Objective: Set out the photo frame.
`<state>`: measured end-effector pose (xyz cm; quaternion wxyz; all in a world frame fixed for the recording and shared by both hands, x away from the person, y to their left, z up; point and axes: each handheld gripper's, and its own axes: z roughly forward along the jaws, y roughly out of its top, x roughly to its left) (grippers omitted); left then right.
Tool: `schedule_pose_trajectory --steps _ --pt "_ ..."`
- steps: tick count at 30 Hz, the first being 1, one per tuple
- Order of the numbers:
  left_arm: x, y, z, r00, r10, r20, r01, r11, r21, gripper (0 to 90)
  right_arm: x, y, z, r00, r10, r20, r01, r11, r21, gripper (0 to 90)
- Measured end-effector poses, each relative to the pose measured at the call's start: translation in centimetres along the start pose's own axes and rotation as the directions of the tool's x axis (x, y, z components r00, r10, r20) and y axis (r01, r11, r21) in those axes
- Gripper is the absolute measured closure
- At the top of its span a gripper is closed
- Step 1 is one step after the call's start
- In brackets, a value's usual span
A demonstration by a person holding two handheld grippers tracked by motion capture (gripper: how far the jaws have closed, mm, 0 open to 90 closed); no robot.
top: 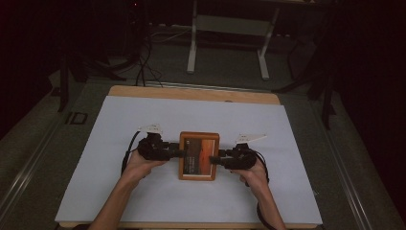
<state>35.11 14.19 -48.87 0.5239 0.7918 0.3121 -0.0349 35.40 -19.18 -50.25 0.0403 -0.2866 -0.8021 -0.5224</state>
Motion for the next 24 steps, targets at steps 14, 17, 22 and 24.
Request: schedule_pose_trajectory --steps 14,17,22,24 --pt "0.4 0.5 -2.8 0.9993 -0.004 -0.038 0.003 0.9993 -0.037 53.0 0.3 0.6 -2.9 0.9993 -0.039 0.002 0.039 0.999 -0.017 48.6" --pt "0.8 0.5 -3.8 0.9985 -0.017 -0.052 0.014 0.9979 -0.063 53.0 0.1 0.6 -3.7 0.9993 -0.037 0.011 0.037 0.999 -0.019 48.2" --pt "1.6 0.2 -5.4 0.9846 -0.033 -0.172 0.022 0.9976 -0.065 52.6 -0.4 0.3 -4.9 0.9994 -0.017 0.03 0.018 1.0 -0.022 47.7" --pt "1.7 0.0 -5.7 0.9412 -0.004 -0.338 -0.008 0.9993 -0.036 52.0 -0.7 0.1 -5.4 0.9983 -0.017 0.056 0.018 1.0 -0.016 47.6"
